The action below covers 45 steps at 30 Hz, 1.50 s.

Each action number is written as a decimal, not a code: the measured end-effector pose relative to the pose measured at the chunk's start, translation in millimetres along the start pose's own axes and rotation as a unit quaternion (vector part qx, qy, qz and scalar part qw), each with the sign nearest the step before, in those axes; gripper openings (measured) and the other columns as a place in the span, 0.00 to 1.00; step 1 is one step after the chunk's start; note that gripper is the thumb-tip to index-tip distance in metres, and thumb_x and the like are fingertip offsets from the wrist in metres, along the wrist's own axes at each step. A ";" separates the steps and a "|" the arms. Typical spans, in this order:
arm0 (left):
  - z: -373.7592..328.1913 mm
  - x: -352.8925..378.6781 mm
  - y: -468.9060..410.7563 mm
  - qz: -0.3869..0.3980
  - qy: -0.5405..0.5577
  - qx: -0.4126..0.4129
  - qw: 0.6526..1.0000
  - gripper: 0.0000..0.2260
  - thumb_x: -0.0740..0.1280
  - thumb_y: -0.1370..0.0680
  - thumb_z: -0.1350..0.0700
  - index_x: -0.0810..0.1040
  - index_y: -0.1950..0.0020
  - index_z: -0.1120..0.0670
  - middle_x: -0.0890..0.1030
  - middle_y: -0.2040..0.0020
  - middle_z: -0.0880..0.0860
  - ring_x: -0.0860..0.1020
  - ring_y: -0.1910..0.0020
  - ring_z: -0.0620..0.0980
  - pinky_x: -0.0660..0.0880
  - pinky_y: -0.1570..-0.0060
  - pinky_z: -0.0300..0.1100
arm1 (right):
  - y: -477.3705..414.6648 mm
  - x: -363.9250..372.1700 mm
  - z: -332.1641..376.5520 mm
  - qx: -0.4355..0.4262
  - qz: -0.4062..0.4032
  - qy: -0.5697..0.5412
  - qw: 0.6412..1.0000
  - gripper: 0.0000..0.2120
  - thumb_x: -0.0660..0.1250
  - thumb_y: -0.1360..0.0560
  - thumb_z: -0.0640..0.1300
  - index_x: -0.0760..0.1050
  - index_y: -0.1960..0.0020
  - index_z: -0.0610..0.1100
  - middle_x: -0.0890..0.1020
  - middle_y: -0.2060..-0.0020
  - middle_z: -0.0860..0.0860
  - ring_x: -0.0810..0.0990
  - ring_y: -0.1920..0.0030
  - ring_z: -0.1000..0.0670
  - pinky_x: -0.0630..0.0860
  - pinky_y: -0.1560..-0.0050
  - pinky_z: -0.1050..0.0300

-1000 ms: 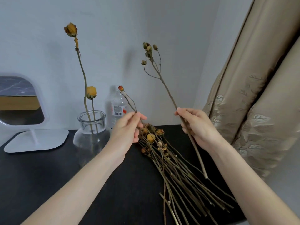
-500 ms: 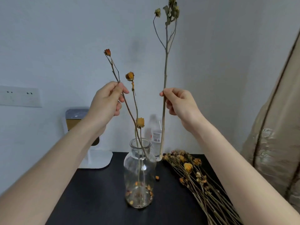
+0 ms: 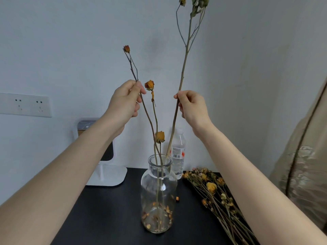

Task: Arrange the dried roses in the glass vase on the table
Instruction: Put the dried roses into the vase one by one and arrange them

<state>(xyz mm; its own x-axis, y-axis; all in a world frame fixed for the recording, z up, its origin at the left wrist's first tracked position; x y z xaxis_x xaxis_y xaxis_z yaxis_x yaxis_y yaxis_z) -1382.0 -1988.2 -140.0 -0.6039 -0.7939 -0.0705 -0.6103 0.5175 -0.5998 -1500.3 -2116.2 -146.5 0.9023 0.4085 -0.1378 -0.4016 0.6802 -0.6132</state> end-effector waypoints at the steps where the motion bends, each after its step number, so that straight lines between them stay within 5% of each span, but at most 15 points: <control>1: 6.7 2.0 2.4 0.006 -0.009 -0.003 1.000 0.13 0.55 0.19 0.52 0.73 0.61 0.50 0.68 0.68 0.49 0.64 0.77 0.41 0.62 0.78 0.31 | 1.4 1.4 -5.1 -0.001 0.004 0.012 1.000 0.11 0.56 0.20 0.43 0.74 0.57 0.46 0.71 0.68 0.56 0.69 0.68 0.58 0.65 0.64 0.65; 15: 56.9 19.1 27.0 0.089 -0.081 -0.036 0.992 0.13 0.57 0.19 0.53 0.76 0.60 0.50 0.69 0.67 0.49 0.66 0.73 0.44 0.64 0.75 0.33 | 16.4 12.8 -37.3 -0.011 0.063 0.084 0.994 0.09 0.57 0.20 0.43 0.75 0.52 0.43 0.74 0.67 0.54 0.71 0.67 0.58 0.68 0.63 0.66; 18: 62.5 20.2 39.6 0.103 -0.102 -0.050 0.988 0.12 0.59 0.20 0.53 0.80 0.59 0.49 0.71 0.67 0.47 0.68 0.70 0.43 0.70 0.66 0.40 | 31.8 16.9 -50.7 -0.009 0.102 0.103 0.989 0.09 0.58 0.20 0.43 0.76 0.54 0.43 0.75 0.68 0.55 0.73 0.70 0.61 0.68 0.65 0.69; 21: 68.4 21.1 51.4 0.113 -0.114 -0.070 0.985 0.11 0.61 0.21 0.53 0.82 0.54 0.52 0.78 0.61 0.49 0.75 0.60 0.52 0.73 0.47 0.55 | 48.6 18.1 -64.8 0.005 0.129 0.113 0.985 0.09 0.59 0.21 0.44 0.76 0.54 0.43 0.76 0.68 0.55 0.73 0.73 0.65 0.66 0.69 0.72; 23: 74.9 22.5 57.0 0.123 -0.117 -0.080 0.982 0.10 0.62 0.21 0.53 0.83 0.52 0.53 0.76 0.57 0.42 0.71 0.50 0.45 0.71 0.42 0.56 | 56.6 17.0 -71.8 0.017 0.143 0.122 0.982 0.09 0.60 0.21 0.44 0.77 0.53 0.41 0.77 0.68 0.54 0.73 0.72 0.63 0.66 0.67 0.70; 26: 86.3 24.5 61.6 0.139 -0.128 -0.077 0.979 0.09 0.64 0.23 0.53 0.84 0.51 0.53 0.75 0.61 0.34 0.71 0.53 0.33 0.75 0.55 0.42 | 67.0 15.0 -79.2 0.033 0.174 0.125 0.976 0.09 0.63 0.22 0.44 0.79 0.52 0.40 0.78 0.67 0.54 0.73 0.71 0.63 0.68 0.66 0.72; 28: 93.5 25.3 63.9 0.144 -0.137 -0.079 0.977 0.08 0.67 0.24 0.52 0.84 0.52 0.52 0.83 0.64 0.42 0.78 0.60 0.33 0.71 0.68 0.28 | 73.5 14.3 -84.9 0.043 0.189 0.128 0.973 0.10 0.65 0.23 0.45 0.81 0.52 0.41 0.79 0.65 0.52 0.73 0.67 0.60 0.69 0.63 0.70; 34: 107.1 25.5 67.5 0.138 -0.163 -0.102 0.972 0.07 0.71 0.27 0.52 0.85 0.56 0.54 0.83 0.61 0.49 0.79 0.58 0.45 0.71 0.59 0.32 | 81.5 17.1 -91.2 0.068 0.192 0.150 0.967 0.07 0.67 0.25 0.48 0.81 0.58 0.47 0.71 0.74 0.54 0.66 0.74 0.57 0.65 0.68 0.65; 38: 108.0 25.6 68.1 0.125 -0.182 -0.089 0.971 0.05 0.71 0.28 0.51 0.84 0.58 0.52 0.80 0.64 0.58 0.76 0.61 0.57 0.74 0.58 0.46 | 78.0 17.7 -88.0 0.069 0.179 0.148 0.970 0.06 0.68 0.26 0.49 0.80 0.58 0.47 0.70 0.75 0.55 0.65 0.75 0.57 0.64 0.71 0.68; 41: 108.9 23.4 67.8 0.072 -0.220 -0.070 0.970 0.08 0.72 0.29 0.49 0.81 0.55 0.52 0.73 0.68 0.48 0.71 0.66 0.44 0.65 0.67 0.35 | 77.0 14.7 -87.6 0.067 0.150 0.132 0.978 0.05 0.68 0.26 0.47 0.79 0.58 0.47 0.69 0.75 0.56 0.66 0.74 0.58 0.63 0.74 0.72; 45: 109.4 19.1 79.8 0.011 -0.240 -0.087 0.967 0.15 0.71 0.29 0.47 0.71 0.52 0.53 0.73 0.63 0.49 0.71 0.64 0.42 0.64 0.68 0.33 | 83.3 4.0 -91.7 0.070 0.132 0.119 0.982 0.05 0.67 0.25 0.45 0.80 0.55 0.45 0.68 0.75 0.56 0.66 0.76 0.59 0.63 0.74 0.72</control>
<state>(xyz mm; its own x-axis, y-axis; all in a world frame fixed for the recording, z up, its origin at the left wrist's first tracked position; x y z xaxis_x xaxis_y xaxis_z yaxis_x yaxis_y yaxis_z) -1386.2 -1997.0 -276.3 -0.3352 -0.8172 -0.4688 -0.7028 0.5483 -0.4533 -1515.8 -2113.7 -269.5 0.7683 0.4386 -0.4661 -0.6287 0.6537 -0.4212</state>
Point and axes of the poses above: each hand's wrist, its own y-axis away from the middle knuckle, its own x-axis out of the palm, z = x × y, the point moved 3 cm from there along -y, towards the middle knuckle
